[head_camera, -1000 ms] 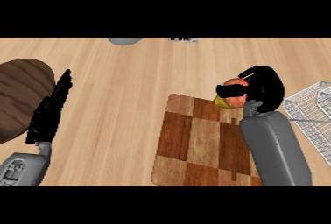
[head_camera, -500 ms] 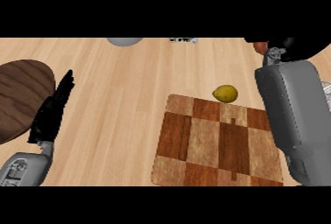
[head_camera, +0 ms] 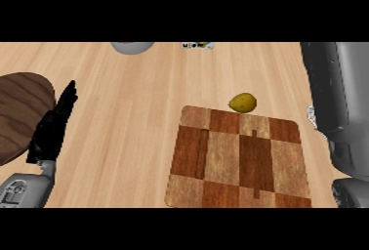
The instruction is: Pick the squash from the cutting board and place it in the tiered basket
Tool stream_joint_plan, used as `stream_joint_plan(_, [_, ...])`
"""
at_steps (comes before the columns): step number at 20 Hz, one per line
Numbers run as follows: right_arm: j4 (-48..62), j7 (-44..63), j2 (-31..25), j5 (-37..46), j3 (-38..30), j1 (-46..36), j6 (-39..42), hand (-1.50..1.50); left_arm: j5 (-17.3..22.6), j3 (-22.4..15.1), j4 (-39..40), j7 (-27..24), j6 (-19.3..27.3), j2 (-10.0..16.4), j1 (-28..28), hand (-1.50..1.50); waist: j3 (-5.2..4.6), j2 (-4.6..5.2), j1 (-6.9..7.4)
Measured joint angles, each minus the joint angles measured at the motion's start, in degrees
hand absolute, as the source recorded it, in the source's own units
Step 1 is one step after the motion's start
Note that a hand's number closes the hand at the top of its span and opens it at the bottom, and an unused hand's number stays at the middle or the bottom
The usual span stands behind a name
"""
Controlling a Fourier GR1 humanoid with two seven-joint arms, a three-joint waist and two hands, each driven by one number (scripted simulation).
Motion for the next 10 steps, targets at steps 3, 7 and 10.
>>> stream_joint_plan(3, [2.09,-1.60,-1.36,-0.59,-2.62,-1.44,0.12,1.50,-0.27,0.30,0.73,-0.79,0.04,-0.61,0.24,0.00,0.01,0.01,-0.36])
stream_joint_plan(7, [4.10,-3.51,-3.50,-0.58,-4.19,-1.22,1.60,1.50,-0.49,0.93,0.44,-0.71,-0.36,-0.66,0.72,0.00,0.02,-0.07,-0.73])
stream_joint_plan(10, [5.89,-4.63,-6.08,0.82,-4.66,-0.04,3.11,1.50,-0.45,1.45,-0.87,-0.21,-0.68,-0.29,1.34,0.00,0.03,-0.11,-0.84])
